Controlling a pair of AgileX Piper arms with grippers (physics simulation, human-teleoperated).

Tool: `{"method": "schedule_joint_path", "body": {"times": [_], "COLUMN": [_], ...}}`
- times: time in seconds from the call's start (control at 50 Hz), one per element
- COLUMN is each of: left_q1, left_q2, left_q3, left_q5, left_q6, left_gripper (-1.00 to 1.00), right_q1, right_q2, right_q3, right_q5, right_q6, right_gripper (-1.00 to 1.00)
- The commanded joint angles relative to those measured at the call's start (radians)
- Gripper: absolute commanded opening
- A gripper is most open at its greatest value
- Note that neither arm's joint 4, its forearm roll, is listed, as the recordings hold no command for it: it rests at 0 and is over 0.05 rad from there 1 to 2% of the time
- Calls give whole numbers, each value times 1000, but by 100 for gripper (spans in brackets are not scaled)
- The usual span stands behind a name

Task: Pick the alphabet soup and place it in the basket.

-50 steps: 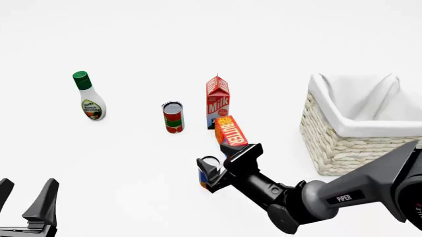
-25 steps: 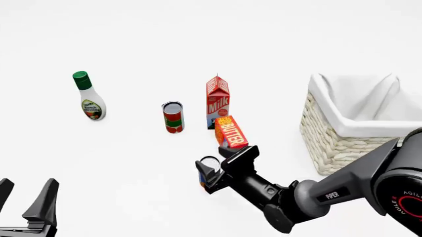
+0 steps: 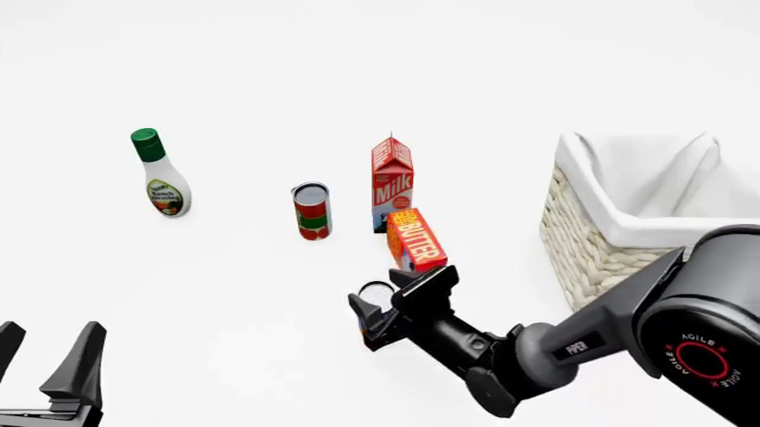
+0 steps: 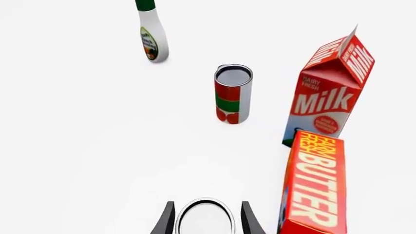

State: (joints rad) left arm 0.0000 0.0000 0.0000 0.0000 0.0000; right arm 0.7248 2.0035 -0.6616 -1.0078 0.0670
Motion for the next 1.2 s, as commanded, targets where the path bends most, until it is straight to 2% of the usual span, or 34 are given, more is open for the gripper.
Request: {"method": "schedule_joint_path", "body": {"times": [0.02,1.12,1.14,1.2], "left_q1": [0,0,0,0], "left_q2": [0,0,0,0], "left_q3": [0,0,0,0], "left_q5": [0,0,0,0], "left_q6": [0,0,0,0], "left_gripper": [100,100,100,100], "right_q1": [1,-5,-5,-4], "right_q2": [28,132,132,130], "right_q3": [-16,-45,-47,-47], "right_q5": [-1,-25,-24,-24], "right_q6": [4,20,20,19], "right_gripper": [100,100,-100,-100]}}
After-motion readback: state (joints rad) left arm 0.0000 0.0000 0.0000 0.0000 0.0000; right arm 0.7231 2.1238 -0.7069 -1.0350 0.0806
